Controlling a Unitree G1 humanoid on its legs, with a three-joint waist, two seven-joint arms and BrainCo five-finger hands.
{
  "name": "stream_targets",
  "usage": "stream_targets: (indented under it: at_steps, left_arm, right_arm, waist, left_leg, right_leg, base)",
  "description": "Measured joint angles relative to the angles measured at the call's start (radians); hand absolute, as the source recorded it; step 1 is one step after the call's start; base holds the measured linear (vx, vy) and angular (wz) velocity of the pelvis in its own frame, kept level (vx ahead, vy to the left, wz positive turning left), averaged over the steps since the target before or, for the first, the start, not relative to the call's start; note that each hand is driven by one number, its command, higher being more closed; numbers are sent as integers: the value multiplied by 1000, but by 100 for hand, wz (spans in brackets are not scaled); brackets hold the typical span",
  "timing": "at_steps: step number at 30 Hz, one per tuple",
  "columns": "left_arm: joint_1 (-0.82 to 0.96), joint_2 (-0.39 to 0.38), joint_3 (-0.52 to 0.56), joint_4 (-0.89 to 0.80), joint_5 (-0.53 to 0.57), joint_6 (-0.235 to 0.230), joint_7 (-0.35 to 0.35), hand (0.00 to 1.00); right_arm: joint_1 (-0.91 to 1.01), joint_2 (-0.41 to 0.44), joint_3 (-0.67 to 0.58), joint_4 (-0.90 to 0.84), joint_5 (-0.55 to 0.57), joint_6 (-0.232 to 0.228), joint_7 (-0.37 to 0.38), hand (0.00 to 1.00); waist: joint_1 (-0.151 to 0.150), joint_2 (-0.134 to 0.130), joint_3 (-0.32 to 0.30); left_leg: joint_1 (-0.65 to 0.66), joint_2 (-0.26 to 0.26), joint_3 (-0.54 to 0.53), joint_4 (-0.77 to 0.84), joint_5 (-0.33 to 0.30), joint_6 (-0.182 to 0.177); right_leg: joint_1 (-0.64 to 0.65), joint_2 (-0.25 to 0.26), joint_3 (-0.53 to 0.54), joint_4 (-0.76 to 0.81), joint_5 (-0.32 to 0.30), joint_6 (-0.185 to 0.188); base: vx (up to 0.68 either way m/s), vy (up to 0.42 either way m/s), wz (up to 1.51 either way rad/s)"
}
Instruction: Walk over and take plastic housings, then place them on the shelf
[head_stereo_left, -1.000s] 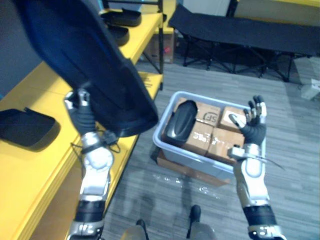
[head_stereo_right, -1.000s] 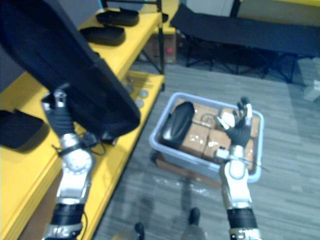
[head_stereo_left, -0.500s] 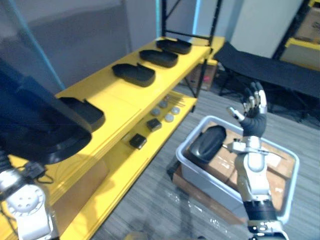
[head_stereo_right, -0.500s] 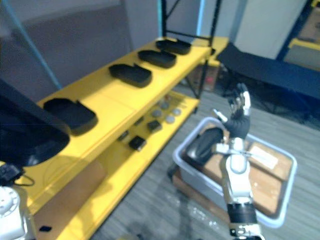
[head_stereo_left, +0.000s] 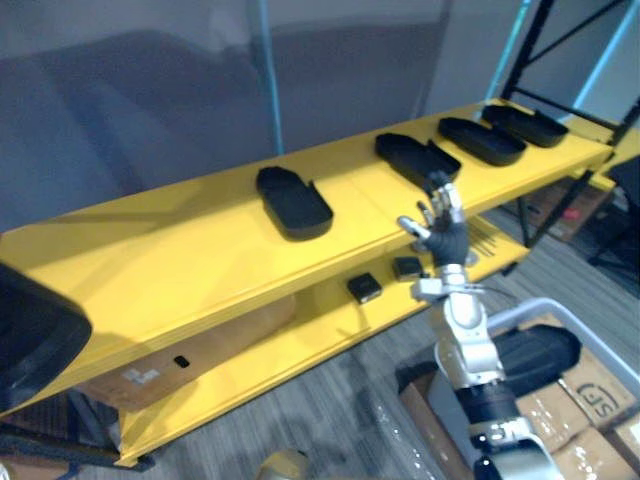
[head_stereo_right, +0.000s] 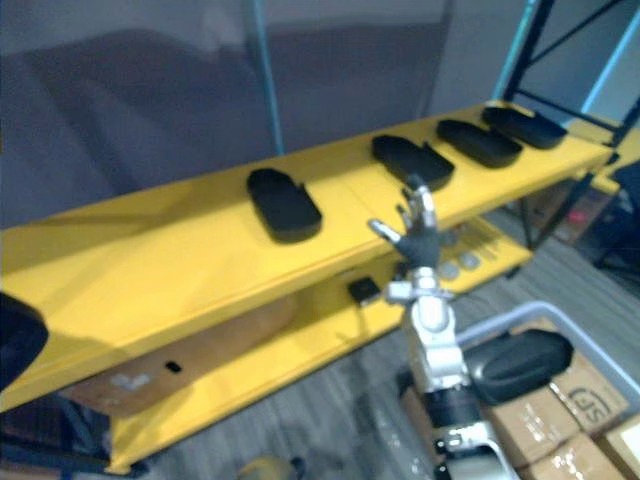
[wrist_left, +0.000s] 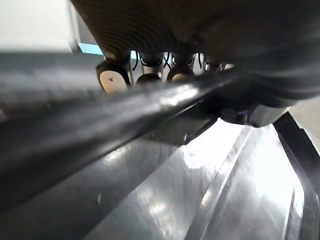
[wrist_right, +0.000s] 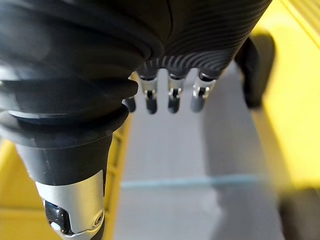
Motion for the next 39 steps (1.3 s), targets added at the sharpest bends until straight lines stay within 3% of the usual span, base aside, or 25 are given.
stream_targets:
  at_steps: [3, 4, 5, 6, 9, 11, 13, 16, 17, 20, 23, 27, 33, 36, 39]
  left_arm:
    - [10, -26, -18, -8, 0, -17, -40, 100]
    - [8, -26, -23, -16, 0, -18, -53, 100]
    - [-3, -25, -46, -38, 0, -23, -93, 100]
    - [-12, -25, -77, -53, 0, -28, -132, 100]
    - [5, -27, -88, -61, -6, -30, -173, 100]
    - [19, -28, -92, -63, -32, -30, -177, 100]
    - [20, -28, -96, -71, -35, -31, -175, 100]
    - [5, -27, -116, -89, -35, -31, -174, 100]
    - [-8, -26, -140, -91, -32, -30, -179, 100]
    - [-53, 5, -191, -92, -34, -31, -224, 100]
    - [-85, 46, -234, -91, -35, -32, -244, 100]
    - [-6, 51, -273, -118, -33, -43, -236, 100]
    - [46, 30, -283, -195, -31, -64, -236, 100]
    - [44, 31, -270, -195, -31, -65, -236, 100]
    - [3, 39, -256, -198, -32, -65, -240, 100]
  right_arm:
    - [6, -1, -3, 0, -2, 16, 0, 0]
    - [9, -2, -7, 0, -5, 17, -2, 0]
    - [24, -8, -30, -2, -37, 17, -9, 0]
    - [47, -19, -55, -1, -60, 18, -27, 0]
    - [68, -23, -65, 4, -83, 18, -36, 0]
    - [68, -20, -65, 4, -89, 18, -18, 0]
    - [68, -21, -67, 4, -89, 16, 1, 0]
    - [69, -21, -69, 4, -91, 14, 23, 0]
    - [78, -23, -72, 4, -92, 12, 28, 0]
    - [172, -37, -114, -14, -82, 4, 16, 0]
    - [241, -45, -168, -23, -77, -4, 18, 0]
    - [271, -39, -147, -85, -78, -10, 58, 0]
    - [309, -35, -125, -141, -78, -30, 87, 0]
    - [324, -37, -136, -138, -78, -33, 86, 0]
    - [342, -33, -175, -137, -78, -51, 84, 0]
  waist:
    - [-20, 1, 2]
    - [-24, 0, 3]
    - [-50, -6, 8]
    - [-52, -3, 13]
    - [-40, 6, 33]
    - [-40, 27, 53]
    - [-47, 29, 58]
    - [-53, 25, 84]
    - [-83, 27, 105]
    - [-134, 17, 112]
    - [-155, 3, 126]
    - [-155, 18, 143]
    - [-161, 20, 147]
    - [-165, -11, 136]
    - [-168, -57, 105]
  left_leg:
    - [-39, -16, -46, 17, 1, 2]
    - [-51, -16, -42, 19, 3, 7]
    - [-82, -9, -6, 28, 20, 20]
    - [-98, -6, 17, 28, 47, 7]
    - [-99, -28, -7, 36, 62, 10]
    - [-104, -34, 9, 56, 63, 11]
    - [-102, -33, 14, 60, 62, 11]
    - [-103, -35, 37, 65, 41, 23]
    - [-104, -31, 36, 67, 43, 27]
    - [-119, -60, -59, 64, 75, 27]
    - [-122, -82, -151, 39, 121, -5]
    - [-99, -73, -128, 31, 132, -9]
    - [-103, -51, -57, 67, 108, 1]
    - [-112, -50, -14, 69, 109, 7]
    - [-154, -99, 14, 126, 54, 69]
  right_leg:
    - [27, -2, -83, 11, -14, 11]
    - [32, -2, -108, 12, -16, 13]
    - [60, -1, -173, 15, -21, 20]
    - [78, -8, -216, 32, -28, 25]
    - [90, -35, -208, 66, -39, 16]
    - [92, -50, -203, 98, -44, 9]
    - [91, -55, -191, 108, -54, -1]
    - [91, -61, -147, 127, -109, 1]
    - [80, -50, -70, 159, -163, 25]
    - [24, 29, 232, 237, -305, 1]
    - [3, 57, 344, 304, -339, -32]
    - [-9, 33, 351, 387, -392, -45]
    - [-7, 32, 369, 393, -436, -44]
    - [2, 17, 367, 372, -441, -39]
    - [26, 14, 369, 302, -452, -76]
  base:
    - [42, -21, 61]
    - [65, -28, 127]
    - [61, 10, 151]
    - [77, 49, 150]
    - [90, 112, 65]
    - [12, 82, 18]
    - [-20, 34, -5]
    - [-48, -7, -1]
    - [-68, -57, 49]
    - [-31, -88, 107]
    - [27, -67, 110]
    - [-14, -70, 7]
    - [-73, -13, -15]
    - [41, 51, 5]
    - [247, 19, 27]
